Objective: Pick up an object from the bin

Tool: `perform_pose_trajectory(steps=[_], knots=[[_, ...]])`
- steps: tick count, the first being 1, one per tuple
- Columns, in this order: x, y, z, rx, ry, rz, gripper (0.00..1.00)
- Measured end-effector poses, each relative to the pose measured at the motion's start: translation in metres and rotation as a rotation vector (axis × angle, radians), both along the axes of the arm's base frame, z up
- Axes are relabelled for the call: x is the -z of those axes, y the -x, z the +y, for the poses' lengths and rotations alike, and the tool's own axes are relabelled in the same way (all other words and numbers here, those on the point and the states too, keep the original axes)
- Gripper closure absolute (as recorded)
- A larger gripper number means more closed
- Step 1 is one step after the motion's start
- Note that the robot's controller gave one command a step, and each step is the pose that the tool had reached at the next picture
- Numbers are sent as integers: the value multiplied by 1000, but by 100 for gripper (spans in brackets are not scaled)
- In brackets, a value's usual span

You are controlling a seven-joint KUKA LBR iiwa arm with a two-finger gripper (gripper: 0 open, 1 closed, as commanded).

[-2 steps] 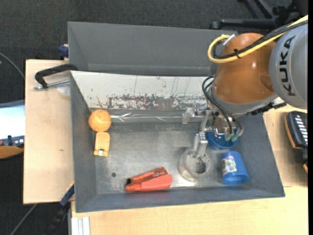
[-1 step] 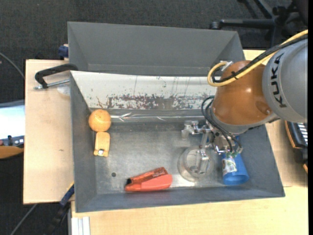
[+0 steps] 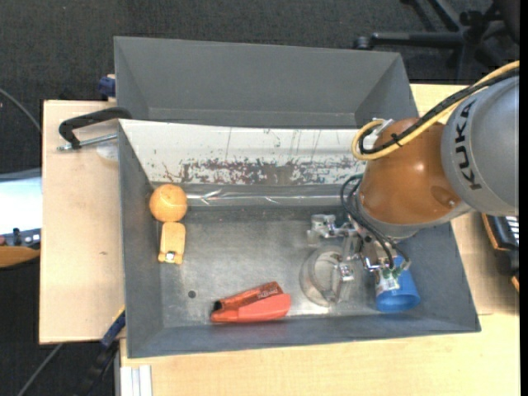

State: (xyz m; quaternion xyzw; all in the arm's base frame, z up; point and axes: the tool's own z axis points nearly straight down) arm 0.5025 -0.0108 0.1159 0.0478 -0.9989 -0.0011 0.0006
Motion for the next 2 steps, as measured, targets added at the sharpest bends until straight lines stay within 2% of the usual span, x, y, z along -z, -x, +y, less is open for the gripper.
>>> perform_pose_trajectory(steps=[1,2], knots=[[-3,-5,-16,178,-1,-8,0],[30,-11,-15,-129,-2,-2,0]])
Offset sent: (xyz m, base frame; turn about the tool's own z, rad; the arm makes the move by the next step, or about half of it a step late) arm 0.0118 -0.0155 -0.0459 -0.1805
